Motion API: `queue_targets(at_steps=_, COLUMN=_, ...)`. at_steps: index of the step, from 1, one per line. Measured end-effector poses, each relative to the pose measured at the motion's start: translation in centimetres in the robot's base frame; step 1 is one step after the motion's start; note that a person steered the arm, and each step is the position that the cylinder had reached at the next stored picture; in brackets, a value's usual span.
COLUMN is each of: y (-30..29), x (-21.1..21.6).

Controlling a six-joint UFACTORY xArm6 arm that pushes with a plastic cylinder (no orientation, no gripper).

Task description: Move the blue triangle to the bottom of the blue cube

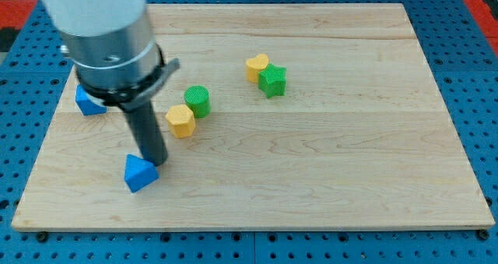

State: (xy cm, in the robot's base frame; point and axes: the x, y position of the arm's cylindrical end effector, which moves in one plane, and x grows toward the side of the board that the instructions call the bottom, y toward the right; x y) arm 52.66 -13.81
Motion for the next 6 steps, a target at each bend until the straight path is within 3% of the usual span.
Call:
queue_targets(at_steps=2, y=4.9, x=5.7)
queue_targets(at_steps=6, y=-7.6, x=-1.6)
